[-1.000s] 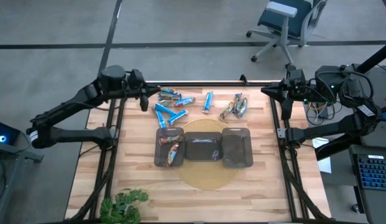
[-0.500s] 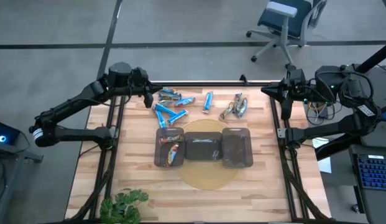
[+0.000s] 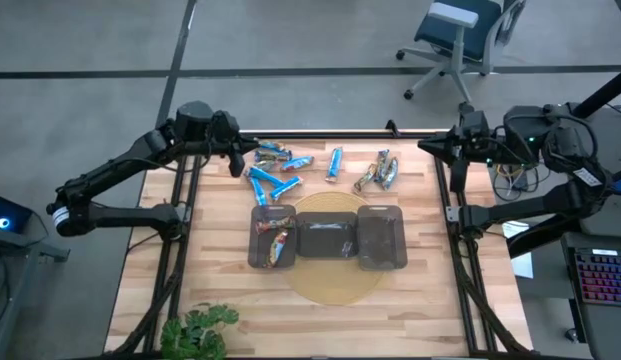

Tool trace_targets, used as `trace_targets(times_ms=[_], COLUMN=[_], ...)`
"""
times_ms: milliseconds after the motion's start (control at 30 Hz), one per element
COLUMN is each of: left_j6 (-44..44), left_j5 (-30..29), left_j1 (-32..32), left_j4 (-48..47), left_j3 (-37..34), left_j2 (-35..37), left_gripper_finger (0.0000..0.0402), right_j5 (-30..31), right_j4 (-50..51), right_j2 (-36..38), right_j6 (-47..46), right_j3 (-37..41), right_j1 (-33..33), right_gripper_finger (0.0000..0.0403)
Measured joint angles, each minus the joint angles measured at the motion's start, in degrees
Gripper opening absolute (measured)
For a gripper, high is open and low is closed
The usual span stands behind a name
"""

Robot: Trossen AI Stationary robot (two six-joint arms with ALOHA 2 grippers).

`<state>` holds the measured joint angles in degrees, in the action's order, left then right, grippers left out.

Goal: Pick and place Granola Bars by type
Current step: Put the red granola bar into the left black bin

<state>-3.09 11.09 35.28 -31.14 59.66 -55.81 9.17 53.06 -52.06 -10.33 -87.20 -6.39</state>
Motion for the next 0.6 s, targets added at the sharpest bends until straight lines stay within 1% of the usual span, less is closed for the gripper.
trace_targets(times_ms=[367,600], left_j6=[-1.30,-0.42], left_j5=[0.00,-0.02], left_j1=[2.19,3.46], left_j4=[-0.30,-0.49], left_j3=[-0.01,0.00], left_j2=[0.00,0.00], left_gripper_finger=[0.0018,0.0018], right_j5=[-0.02,-0.02], right_j4=[-0.09,-0.17], right_j2=[-3.16,-3.10], right_j6=[0.26,0.33], right_j3=[0.02,0.02], right_j1=[-0.02,-0.02], right_gripper_finger=[0.0008,0.0008])
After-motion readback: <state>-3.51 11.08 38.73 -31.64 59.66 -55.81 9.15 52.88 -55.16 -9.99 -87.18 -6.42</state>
